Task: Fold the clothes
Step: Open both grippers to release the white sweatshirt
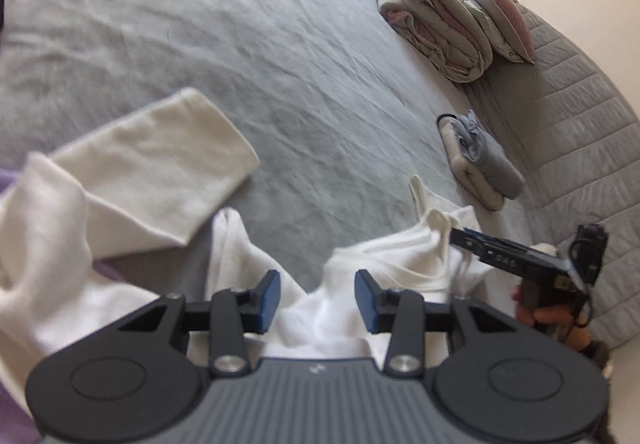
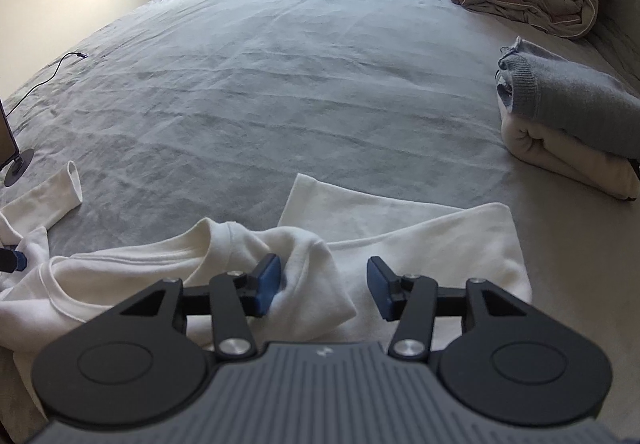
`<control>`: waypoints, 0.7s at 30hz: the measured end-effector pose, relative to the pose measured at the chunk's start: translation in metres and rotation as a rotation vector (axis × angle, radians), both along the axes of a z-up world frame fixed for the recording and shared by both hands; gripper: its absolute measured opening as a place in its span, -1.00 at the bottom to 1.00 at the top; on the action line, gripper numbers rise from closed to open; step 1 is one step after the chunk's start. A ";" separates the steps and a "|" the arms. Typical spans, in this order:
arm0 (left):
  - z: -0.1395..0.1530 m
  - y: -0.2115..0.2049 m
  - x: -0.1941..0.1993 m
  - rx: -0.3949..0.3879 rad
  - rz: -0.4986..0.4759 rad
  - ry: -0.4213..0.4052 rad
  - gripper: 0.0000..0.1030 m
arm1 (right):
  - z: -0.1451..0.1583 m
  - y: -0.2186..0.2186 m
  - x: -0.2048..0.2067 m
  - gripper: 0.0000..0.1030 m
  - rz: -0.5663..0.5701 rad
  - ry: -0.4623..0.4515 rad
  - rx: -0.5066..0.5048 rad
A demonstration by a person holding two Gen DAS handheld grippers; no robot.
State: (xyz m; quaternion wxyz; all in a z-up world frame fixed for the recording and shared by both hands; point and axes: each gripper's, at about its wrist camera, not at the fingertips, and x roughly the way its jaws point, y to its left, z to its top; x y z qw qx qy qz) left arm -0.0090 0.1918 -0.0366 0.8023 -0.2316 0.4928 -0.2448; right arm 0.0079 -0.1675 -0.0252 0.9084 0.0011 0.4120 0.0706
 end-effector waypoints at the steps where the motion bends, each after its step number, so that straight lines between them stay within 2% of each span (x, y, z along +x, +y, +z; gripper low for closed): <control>1: -0.002 -0.002 0.000 -0.003 -0.014 0.020 -0.19 | -0.001 0.000 0.001 0.02 -0.001 0.004 -0.001; 2: -0.004 -0.005 0.000 0.004 -0.030 0.033 -0.17 | -0.002 0.000 0.001 0.02 0.000 0.008 -0.004; 4: -0.003 -0.014 -0.006 0.081 -0.068 0.016 -0.16 | -0.003 0.001 0.001 0.04 0.000 0.019 -0.017; 8: 0.010 -0.028 -0.028 0.238 -0.169 -0.093 -0.10 | -0.010 0.008 0.001 0.21 0.019 0.034 -0.127; 11: 0.014 -0.036 -0.041 0.315 -0.263 -0.153 -0.10 | -0.012 0.014 -0.002 0.22 0.046 0.031 -0.185; 14: 0.013 -0.037 -0.047 0.334 -0.344 -0.165 -0.10 | -0.012 0.015 -0.002 0.22 0.062 0.034 -0.204; 19: 0.025 -0.024 -0.046 0.289 -0.356 -0.171 -0.10 | -0.014 0.016 -0.001 0.26 0.066 0.039 -0.210; 21: 0.027 -0.012 -0.043 0.245 -0.309 -0.164 -0.09 | -0.014 0.017 -0.001 0.27 0.065 0.038 -0.216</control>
